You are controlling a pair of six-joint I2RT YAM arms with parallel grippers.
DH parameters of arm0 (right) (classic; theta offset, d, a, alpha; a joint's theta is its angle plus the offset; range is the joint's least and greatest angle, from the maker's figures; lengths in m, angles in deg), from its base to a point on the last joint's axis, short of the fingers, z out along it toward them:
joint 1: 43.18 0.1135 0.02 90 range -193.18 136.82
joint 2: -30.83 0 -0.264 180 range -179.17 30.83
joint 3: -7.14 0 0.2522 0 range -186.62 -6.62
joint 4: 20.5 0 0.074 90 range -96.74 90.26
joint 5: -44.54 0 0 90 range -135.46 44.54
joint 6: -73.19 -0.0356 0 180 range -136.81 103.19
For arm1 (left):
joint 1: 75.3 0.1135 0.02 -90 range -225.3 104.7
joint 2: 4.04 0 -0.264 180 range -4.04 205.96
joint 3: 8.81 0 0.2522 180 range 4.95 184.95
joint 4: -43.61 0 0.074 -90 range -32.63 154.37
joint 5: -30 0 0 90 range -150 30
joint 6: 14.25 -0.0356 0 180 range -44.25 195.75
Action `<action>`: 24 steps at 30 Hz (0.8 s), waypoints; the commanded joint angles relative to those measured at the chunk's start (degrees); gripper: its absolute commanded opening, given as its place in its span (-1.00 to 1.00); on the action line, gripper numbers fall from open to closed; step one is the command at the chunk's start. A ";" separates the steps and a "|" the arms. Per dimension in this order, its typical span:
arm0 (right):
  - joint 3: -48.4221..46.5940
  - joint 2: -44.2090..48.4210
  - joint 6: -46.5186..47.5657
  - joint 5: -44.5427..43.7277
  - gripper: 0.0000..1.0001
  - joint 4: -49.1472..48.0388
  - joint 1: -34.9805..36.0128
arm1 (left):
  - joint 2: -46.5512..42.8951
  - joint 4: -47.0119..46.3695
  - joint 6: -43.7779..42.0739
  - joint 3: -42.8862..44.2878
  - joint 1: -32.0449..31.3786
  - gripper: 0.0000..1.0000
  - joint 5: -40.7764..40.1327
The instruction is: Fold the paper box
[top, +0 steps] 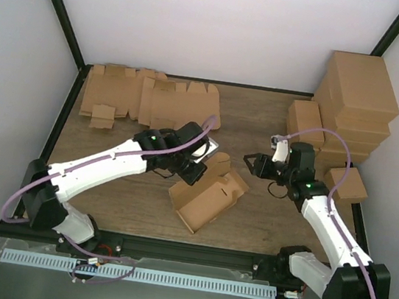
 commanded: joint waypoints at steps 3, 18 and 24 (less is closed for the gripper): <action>3.50 -1.24 -2.95 -0.30 0.08 -1.39 -1.46 | -6.66 -0.39 -0.32 -1.33 0.18 -0.93 -0.68; 4.88 -12.40 -3.61 15.50 0.13 -12.21 -1.49 | -17.88 -3.15 0.56 -6.56 0.23 -0.92 2.34; 6.06 -15.56 -5.44 29.38 -0.14 -16.23 -1.47 | -18.89 -3.71 1.01 -6.61 0.19 -0.92 1.51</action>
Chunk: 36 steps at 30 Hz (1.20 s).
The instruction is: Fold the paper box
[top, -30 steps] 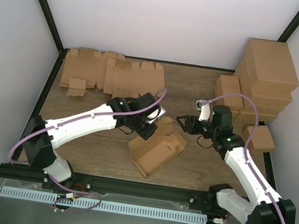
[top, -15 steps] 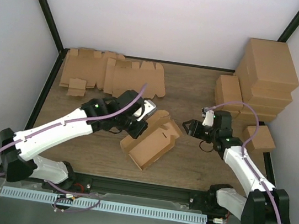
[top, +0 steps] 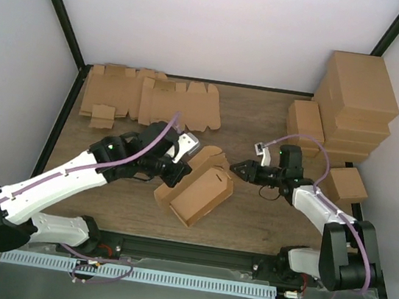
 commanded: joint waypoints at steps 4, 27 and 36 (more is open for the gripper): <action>1.26 -0.66 -0.03 14.06 -0.18 -3.31 -0.48 | -0.51 -1.92 0.75 0.05 0.18 -0.93 -0.09; -2.10 4.26 8.98 -4.71 -0.09 6.27 10.88 | 2.88 -1.52 1.00 1.92 0.36 -0.93 0.96; -0.82 7.05 10.16 -18.59 -0.10 5.10 19.10 | 4.63 -1.50 1.99 2.76 1.41 -0.93 2.73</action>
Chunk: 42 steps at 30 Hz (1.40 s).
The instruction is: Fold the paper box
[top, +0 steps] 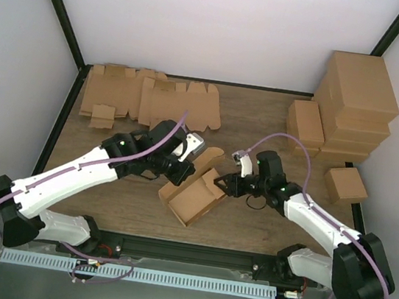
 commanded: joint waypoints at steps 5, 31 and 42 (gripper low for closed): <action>-0.82 0.89 2.28 -15.45 -0.14 0.00 6.79 | 0.98 -1.70 0.83 1.37 1.01 -0.92 2.88; -2.49 -6.67 -1.86 -56.38 -0.91 -2.59 28.71 | -3.00 -3.64 1.47 0.09 7.24 -0.92 16.34; -4.46 -9.07 -5.42 -61.73 -0.82 0.52 30.92 | -3.64 -3.96 1.56 -1.79 8.07 -0.92 17.66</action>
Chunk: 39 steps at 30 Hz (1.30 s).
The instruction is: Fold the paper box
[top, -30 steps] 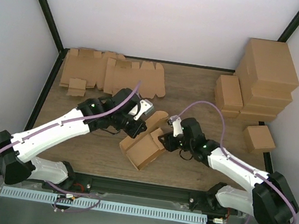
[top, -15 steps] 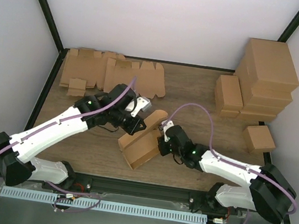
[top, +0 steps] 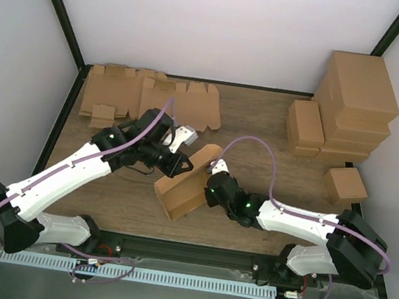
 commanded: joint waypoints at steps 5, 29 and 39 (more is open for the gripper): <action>-1.79 -0.07 -0.57 -0.81 -0.75 3.60 0.11 | -0.94 -3.58 0.66 -2.84 0.79 -0.92 4.20; -4.94 -2.25 2.27 -1.35 -0.92 7.21 0.20 | -0.27 -3.30 0.13 -1.21 2.25 -0.92 7.08; -5.18 0.07 1.47 1.75 -0.15 6.56 0.18 | 0.48 -5.04 1.99 -4.03 3.77 -0.91 4.92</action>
